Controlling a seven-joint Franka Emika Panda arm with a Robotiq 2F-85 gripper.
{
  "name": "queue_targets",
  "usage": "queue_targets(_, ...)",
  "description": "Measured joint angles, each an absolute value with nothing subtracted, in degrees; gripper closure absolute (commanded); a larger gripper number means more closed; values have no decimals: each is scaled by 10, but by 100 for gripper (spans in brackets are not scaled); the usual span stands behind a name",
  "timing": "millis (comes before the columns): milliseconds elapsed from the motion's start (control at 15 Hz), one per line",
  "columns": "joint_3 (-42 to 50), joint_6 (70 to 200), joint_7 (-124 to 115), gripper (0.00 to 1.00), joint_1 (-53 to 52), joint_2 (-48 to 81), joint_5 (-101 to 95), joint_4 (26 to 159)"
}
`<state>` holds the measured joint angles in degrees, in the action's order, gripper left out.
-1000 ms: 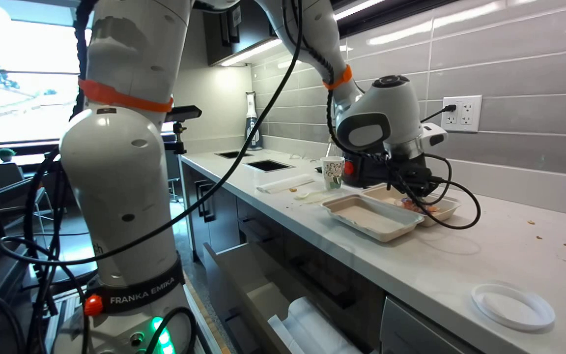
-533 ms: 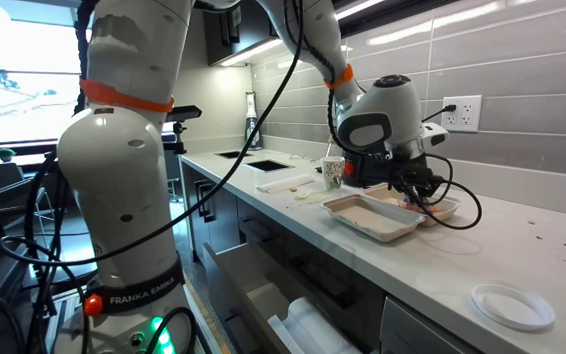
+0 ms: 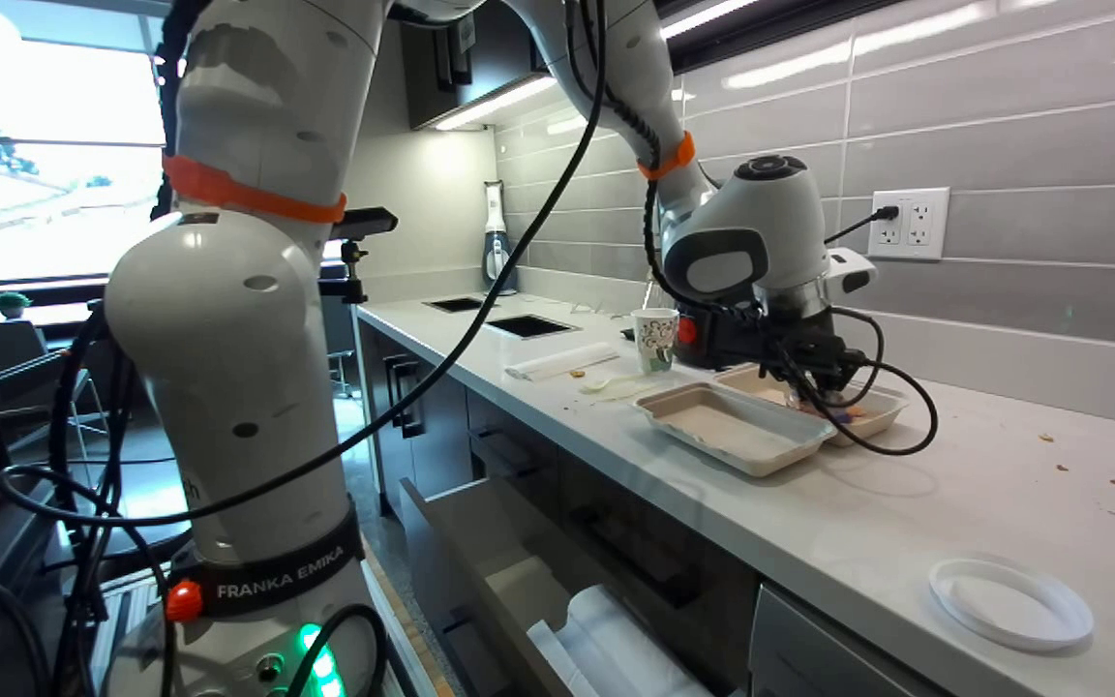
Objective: Remove one orange object from upper segment of the takeaway pack and put it in the lower segment
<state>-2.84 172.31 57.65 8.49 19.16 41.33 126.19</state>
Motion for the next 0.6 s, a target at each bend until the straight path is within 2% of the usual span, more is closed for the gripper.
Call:
queue_targets(200, -31, 1723, 578, 100, 88, 192, 413, 1260)
queue_targets(600, -31, 1723, 578, 98, 89, 193, 412, 1260)
